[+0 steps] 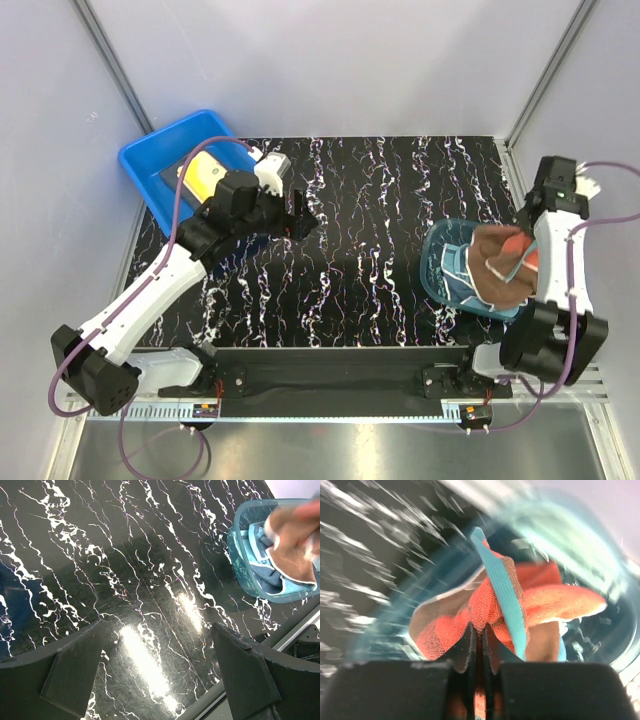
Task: Fold and stack the towels
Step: Grab crumpled towel, then move the towel to the center of the board
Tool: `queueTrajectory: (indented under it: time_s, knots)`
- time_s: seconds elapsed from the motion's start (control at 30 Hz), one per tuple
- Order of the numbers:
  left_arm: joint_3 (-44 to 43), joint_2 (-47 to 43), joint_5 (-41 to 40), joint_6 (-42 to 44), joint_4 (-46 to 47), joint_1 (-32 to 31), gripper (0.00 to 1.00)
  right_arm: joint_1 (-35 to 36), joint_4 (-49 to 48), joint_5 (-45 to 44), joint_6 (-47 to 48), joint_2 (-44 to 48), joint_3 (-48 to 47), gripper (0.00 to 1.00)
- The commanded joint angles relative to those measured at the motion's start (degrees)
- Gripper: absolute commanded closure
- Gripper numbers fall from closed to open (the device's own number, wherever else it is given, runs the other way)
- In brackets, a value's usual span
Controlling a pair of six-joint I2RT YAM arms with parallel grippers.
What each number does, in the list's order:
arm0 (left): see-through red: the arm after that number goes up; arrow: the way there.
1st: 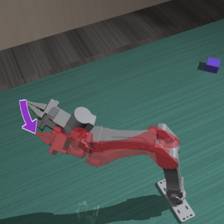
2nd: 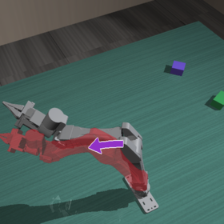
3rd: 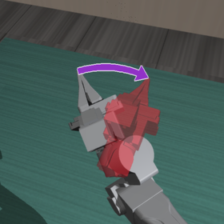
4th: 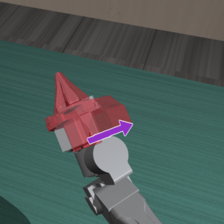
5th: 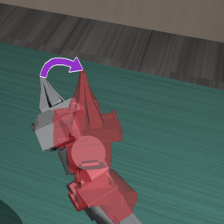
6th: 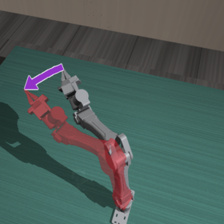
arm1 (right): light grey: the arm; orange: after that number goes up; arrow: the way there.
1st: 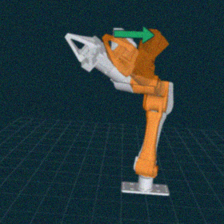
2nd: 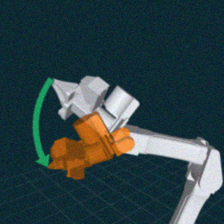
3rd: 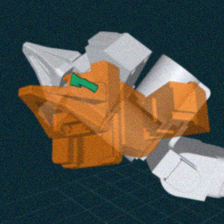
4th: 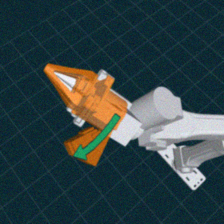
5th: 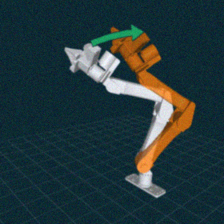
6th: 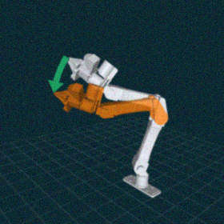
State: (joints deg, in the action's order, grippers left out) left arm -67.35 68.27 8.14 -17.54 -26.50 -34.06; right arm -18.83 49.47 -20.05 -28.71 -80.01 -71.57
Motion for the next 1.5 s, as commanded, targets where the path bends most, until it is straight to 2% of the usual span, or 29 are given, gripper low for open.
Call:
queueTrajectory:
  time_s: [0.0, 0.1, 0.23, 0.27, 0.3, 0.37, 0.43, 0.5, 0.57, 0.63, 0.67, 0.73, 0.77, 0.83, 0.87, 0.9, 0.93, 1.0, 1.07, 1.2, 1.33, 1.47]
  knots:
    - [-0.41, -1.39, -0.5, 0.49, 2.33, 0.14, 0.07, -0.33, 2.82, -0.09, 2.52, 5.65, -7.86, 1.0]
    - [-0.32, -1.3, -0.49, 0.4, 2.33, 0.14, 0.07, -0.33, 0.02, 8.51, 3.48, 7.76, -10.16, 1.0]
    - [-1.37, -1.47, -3.91, 1.1, 1.11, 0.23, 0.06, 1.5, -2.88, 38.51, 4.19, 5.66, -18.32, 1.0]
    - [-2.25, -1.65, -6.27, 1.19, 0.67, 0.23, 0.05, 3.86, -3.15, 40.86, 4.36, 5.04, -20.69, 1.0]
    - [-2.87, -1.65, -7.95, 1.11, -0.03, 0.23, 0.05, 9.37, -3.15, 42.28, 4.97, 4.51, -25.94, 1.0]
    - [-5.23, -1.3, -15.75, -0.74, -3.98, 1.19, 0.04, 16.25, -2.02, 41.51, 7.78, 2.06, -31.76, 1.0]
    - [-6.38, -1.3, -15.79, -2.57, -6.18, 4.86, 0.03, 22.57, 0.09, 41.76, 7.18, -1.18, -39.67, 1.0]
    - [-6.3, -1.73, -10.71, -3.9, -6.28, 8.47, 0.04, 25.06, 0.63, 43.07, 6.48, -3.04, -45.4, 1.0]
    - [-5.17, -2.96, -5.54, -5.83, -5.58, 13.74, 0.04, 26.56, -1.56, 48.25, 3.5, -4.36, -45.68, 1.0]
    - [-4.28, -3.67, -3.93, -5.84, -4.97, 16.56, 0.05, 27.96, -6.13, 53.77, 0.25, -4.28, -41.04, 0.99]
    - [-3.76, -4.11, -3.49, -5.58, -4.96, 17.01, 0.05, 28.67, -9.01, 54.59, -0.2, -3.84, -35.01, 0.98]
    - [-3.49, -4.02, -2.52, -2.96, -5.57, 17.36, 0.05, 30.6, -12.28, 54.51, -0.73, -1.92, -26.74, 0.91]
    - [-3.49, -3.85, -1.56, -2.24, -5.93, 17.36, 0.05, 32.09, -16.04, 54.33, -1.0, -1.12, -17.38, 0.89]
    - [-3.4, -3.06, -1.11, -0.49, -6.98, 17.36, 0.05, 33.68, -19.4, 53.63, -2.22, 0.11, -8.63, 0.79]
    - [-2.7, -2.88, -0.41, -0.04, -7.07, 17.36, 0.06, 35.25, -23.16, 53.45, -2.4, 0.03, -1.02, 0.77]
    - [-2.09, -2.62, -0.06, 0.4, -7.07, 17.36, 0.06, 36.05, -24.59, 53.02, -2.58, -0.06, 2.11, 0.73]
    - [-0.95, -2.44, -0.14, 0.49, -6.99, 17.19, 0.07, 36.84, -25.56, 52.32, -2.58, -1.37, 4.66, 0.6]
    - [0.02, -1.48, -0.32, 0.84, -6.98, 17.02, 0.08, 38.07, -23.56, 51.52, -0.66, -3.3, 7.76, 0.46]
    - [1.52, -0.6, -1.19, 0.84, -7.33, 16.75, 0.09, 38.17, -20.31, 45.31, 1.72, -4.81, 8.64, 0.38]
    - [2.93, 2.38, -4.34, 0.4, -7.51, 13.69, 0.11, 38.17, -13.89, 29.33, 4.18, -9.45, 6.54, 0.36]
    - [2.4, 4.59, -7.7, 0.05, -8.74, 8.94, 0.11, 38.17, -13.35, 22.35, 2.87, -10.96, 8.2, 0.36]
    - [3.63, 6.34, -6.04, -2.05, -6.64, 7.09, 0.12, 38.08, -11.33, 14.09, -0.55, -10.44, 11.27, 0.36]
